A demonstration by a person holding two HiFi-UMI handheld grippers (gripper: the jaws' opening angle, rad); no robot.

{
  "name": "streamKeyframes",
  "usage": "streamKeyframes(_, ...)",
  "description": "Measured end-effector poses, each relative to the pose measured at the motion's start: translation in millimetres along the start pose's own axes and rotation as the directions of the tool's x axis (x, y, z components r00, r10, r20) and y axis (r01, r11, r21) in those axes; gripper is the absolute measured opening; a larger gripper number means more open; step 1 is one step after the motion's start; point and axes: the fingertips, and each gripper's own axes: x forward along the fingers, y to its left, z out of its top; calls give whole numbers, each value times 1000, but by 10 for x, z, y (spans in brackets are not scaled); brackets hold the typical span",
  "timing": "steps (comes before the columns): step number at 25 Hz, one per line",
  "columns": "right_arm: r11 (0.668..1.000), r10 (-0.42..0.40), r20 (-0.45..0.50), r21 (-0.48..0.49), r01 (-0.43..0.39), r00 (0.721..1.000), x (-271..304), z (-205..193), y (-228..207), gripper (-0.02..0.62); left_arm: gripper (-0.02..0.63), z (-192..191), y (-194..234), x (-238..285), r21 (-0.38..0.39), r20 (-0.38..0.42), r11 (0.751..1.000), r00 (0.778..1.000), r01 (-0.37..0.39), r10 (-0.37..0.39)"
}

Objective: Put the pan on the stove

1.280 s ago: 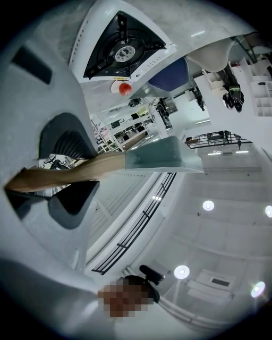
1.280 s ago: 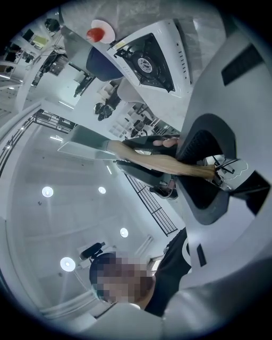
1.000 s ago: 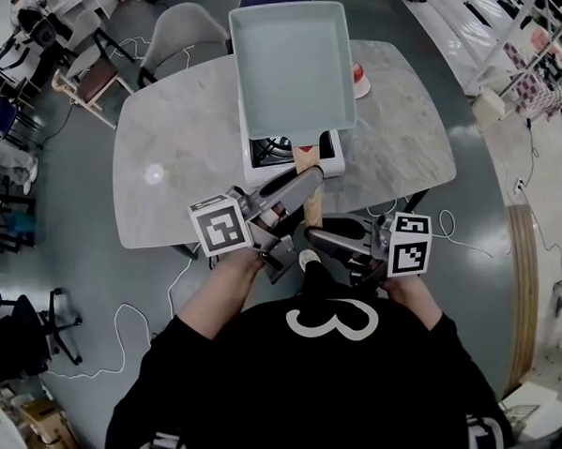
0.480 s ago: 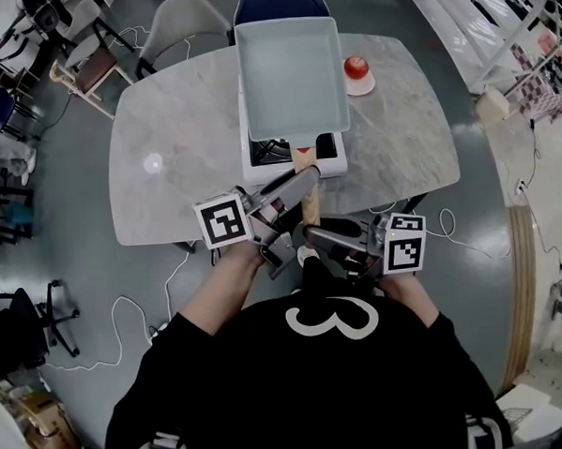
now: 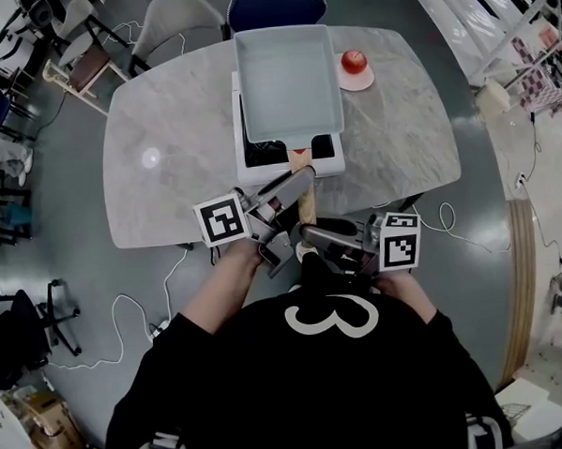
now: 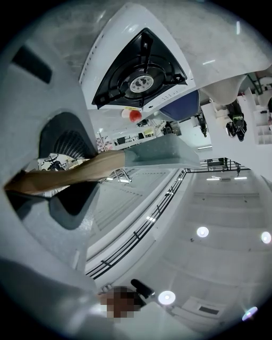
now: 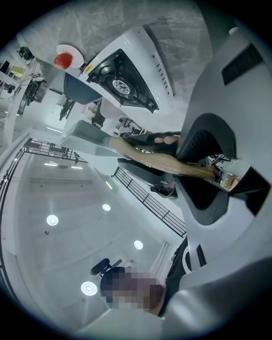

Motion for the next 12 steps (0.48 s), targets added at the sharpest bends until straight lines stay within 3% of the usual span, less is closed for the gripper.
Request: streamKeyframes(12,996,-19,3,83,19,1000,72,17,-241,86,143,49,309,28,-67,-10,997,999,-47,46)
